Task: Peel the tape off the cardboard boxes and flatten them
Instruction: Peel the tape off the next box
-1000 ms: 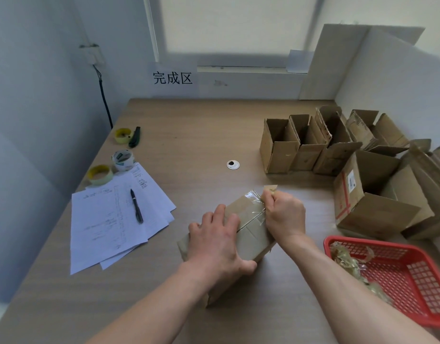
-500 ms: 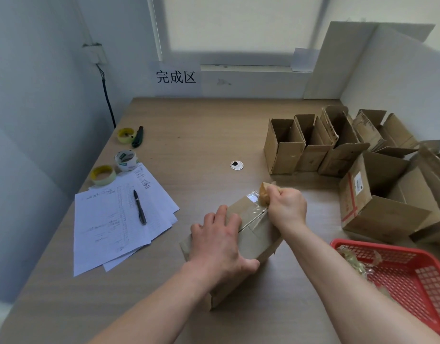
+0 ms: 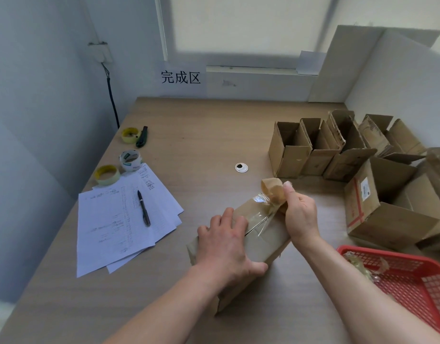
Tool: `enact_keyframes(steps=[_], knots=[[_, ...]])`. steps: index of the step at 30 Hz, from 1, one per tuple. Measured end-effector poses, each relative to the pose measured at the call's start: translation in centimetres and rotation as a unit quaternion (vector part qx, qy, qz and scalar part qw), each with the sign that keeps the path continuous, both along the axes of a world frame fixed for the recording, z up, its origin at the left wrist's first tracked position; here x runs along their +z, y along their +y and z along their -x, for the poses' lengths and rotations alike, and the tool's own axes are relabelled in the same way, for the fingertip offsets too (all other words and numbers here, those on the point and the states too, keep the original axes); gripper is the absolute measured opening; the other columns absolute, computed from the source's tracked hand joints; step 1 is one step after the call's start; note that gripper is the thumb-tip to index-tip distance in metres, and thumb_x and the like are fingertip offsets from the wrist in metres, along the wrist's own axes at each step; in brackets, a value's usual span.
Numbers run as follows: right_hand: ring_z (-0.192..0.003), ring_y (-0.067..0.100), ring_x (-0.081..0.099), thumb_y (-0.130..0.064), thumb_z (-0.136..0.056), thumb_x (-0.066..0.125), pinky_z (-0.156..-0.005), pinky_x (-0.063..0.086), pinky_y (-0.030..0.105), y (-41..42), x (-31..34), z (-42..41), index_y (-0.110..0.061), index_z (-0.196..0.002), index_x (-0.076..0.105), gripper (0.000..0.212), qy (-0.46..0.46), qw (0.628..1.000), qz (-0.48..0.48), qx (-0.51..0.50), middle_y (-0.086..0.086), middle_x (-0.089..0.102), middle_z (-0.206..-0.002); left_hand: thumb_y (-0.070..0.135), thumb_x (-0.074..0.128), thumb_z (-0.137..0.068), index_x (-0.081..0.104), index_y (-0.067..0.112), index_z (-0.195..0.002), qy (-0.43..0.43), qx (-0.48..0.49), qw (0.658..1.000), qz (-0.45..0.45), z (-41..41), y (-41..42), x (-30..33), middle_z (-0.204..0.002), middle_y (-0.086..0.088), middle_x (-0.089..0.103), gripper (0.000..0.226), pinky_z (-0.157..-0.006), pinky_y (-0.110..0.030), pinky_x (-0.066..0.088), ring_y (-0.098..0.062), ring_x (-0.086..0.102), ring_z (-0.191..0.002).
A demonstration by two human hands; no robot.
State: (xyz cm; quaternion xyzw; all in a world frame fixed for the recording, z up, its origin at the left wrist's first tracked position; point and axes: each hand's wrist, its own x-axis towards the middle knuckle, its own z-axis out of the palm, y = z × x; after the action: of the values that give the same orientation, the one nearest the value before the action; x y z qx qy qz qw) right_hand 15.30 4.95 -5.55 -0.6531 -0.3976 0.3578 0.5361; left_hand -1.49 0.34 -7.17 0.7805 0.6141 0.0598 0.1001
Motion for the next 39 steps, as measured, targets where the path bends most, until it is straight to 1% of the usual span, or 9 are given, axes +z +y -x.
enact_keyframes(steps=[5, 14, 17, 22, 25, 28, 32, 35, 39], knots=[[-0.076, 0.018, 0.065, -0.052, -0.078, 0.059, -0.079, 0.048, 0.035, 0.3, 1.3, -0.5, -0.013, -0.068, 0.077, 0.044, 0.121, 0.991, 0.062, -0.004, 0.004, 0.074, -0.076, 0.085, 0.047, -0.042, 0.039, 0.038, -0.116, -0.012, 0.001, 1.000, -0.005, 0.0, 0.0, -0.3, -0.134, 0.006, 0.033, 0.088, -0.088, -0.043, 0.036, -0.025, 0.039, -0.119], [-0.070, 0.017, 0.054, -0.019, -0.088, 0.062, -0.060, 0.038, 0.030, 0.4, 2.3, -1.1, -0.015, -0.084, 0.069, 0.009, 0.156, 0.977, 0.122, -0.082, 0.004, 0.062, -0.085, 0.087, 0.047, -0.042, 0.037, 0.040, -0.119, -0.009, 0.005, 1.000, 0.003, 0.1, 0.2, -0.3, -0.146, 0.004, 0.029, 0.091, -0.092, -0.044, 0.035, -0.025, 0.037, -0.124], [-0.060, 0.018, 0.052, -0.001, -0.091, 0.051, -0.056, 0.042, 0.031, 0.1, 1.9, -1.9, -0.007, -0.107, 0.064, 0.022, 0.246, 0.950, 0.110, -0.158, 0.010, 0.055, -0.082, 0.087, 0.046, -0.042, 0.036, 0.040, -0.123, -0.007, 0.007, 1.000, 0.011, 0.2, 0.1, -0.2, -0.152, 0.003, 0.026, 0.094, -0.095, -0.045, 0.034, -0.026, 0.034, -0.129], [-0.077, 0.035, 0.062, 0.017, -0.087, 0.034, -0.062, 0.054, 0.044, -0.1, 1.3, -2.9, -0.001, -0.113, 0.057, 0.039, 0.325, 0.921, 0.093, -0.193, 0.023, 0.057, -0.091, 0.086, 0.046, -0.043, 0.038, 0.038, -0.122, -0.013, -0.003, 1.000, 0.002, -0.1, -0.1, -0.1, -0.149, 0.002, 0.028, 0.093, -0.093, -0.045, 0.034, -0.026, 0.036, -0.126], [-0.064, 0.025, 0.059, 0.007, -0.089, 0.035, -0.054, 0.048, 0.033, 0.2, 0.7, -2.6, 0.001, -0.110, 0.063, 0.036, 0.230, 0.954, 0.109, -0.158, 0.016, 0.064, -0.083, 0.085, 0.046, -0.043, 0.039, 0.038, -0.121, -0.013, -0.013, 1.000, -0.005, -0.3, -0.4, -0.1, -0.144, 0.004, 0.030, 0.092, -0.090, -0.044, 0.034, -0.025, 0.037, -0.123], [-0.064, 0.022, 0.055, -0.030, -0.098, 0.052, -0.059, 0.045, 0.038, 0.5, 0.3, -2.6, -0.009, -0.085, 0.069, 0.030, -0.028, 0.992, 0.089, -0.085, 0.001, 0.058, -0.065, 0.084, 0.046, -0.043, 0.040, 0.037, -0.120, -0.010, -0.017, 1.000, -0.014, -0.5, -0.6, -0.1, -0.143, 0.004, 0.030, 0.090, -0.089, -0.044, 0.034, -0.025, 0.037, -0.123], [-0.085, 0.015, 0.063, -0.069, -0.073, 0.072, -0.073, 0.047, 0.031, 0.7, 1.2, -2.3, -0.023, -0.084, 0.070, 0.047, -0.227, 0.959, 0.166, 0.036, -0.011, 0.069, -0.081, 0.084, 0.046, -0.044, 0.039, 0.037, -0.118, -0.010, -0.013, 1.000, -0.007, -0.4, -0.7, -0.1, -0.144, 0.004, 0.029, 0.088, -0.088, -0.044, 0.033, -0.026, 0.036, -0.123], [-0.072, 0.015, 0.066, -0.058, -0.070, 0.079, -0.065, 0.052, 0.032, 0.8, 1.8, -2.5, -0.018, -0.065, 0.075, 0.041, -0.298, 0.914, 0.253, 0.106, -0.007, 0.071, -0.061, 0.083, 0.046, -0.044, 0.039, 0.037, -0.117, -0.013, -0.008, 1.000, -0.003, -0.3, -0.5, 0.0, -0.143, 0.005, 0.029, 0.086, -0.087, -0.043, 0.032, -0.025, 0.037, -0.122], [-0.069, 0.016, 0.059, -0.025, -0.083, 0.074, -0.057, 0.041, 0.028, 0.0, 2.2, -2.5, -0.019, -0.056, 0.069, 0.028, -0.316, 0.921, 0.212, 0.083, -0.005, 0.066, -0.061, 0.083, 0.046, -0.044, 0.041, 0.037, -0.118, -0.016, -0.006, 1.000, -0.004, -0.4, -0.5, -0.1, -0.142, 0.005, 0.030, 0.088, -0.087, -0.043, 0.032, -0.025, 0.036, -0.122]])
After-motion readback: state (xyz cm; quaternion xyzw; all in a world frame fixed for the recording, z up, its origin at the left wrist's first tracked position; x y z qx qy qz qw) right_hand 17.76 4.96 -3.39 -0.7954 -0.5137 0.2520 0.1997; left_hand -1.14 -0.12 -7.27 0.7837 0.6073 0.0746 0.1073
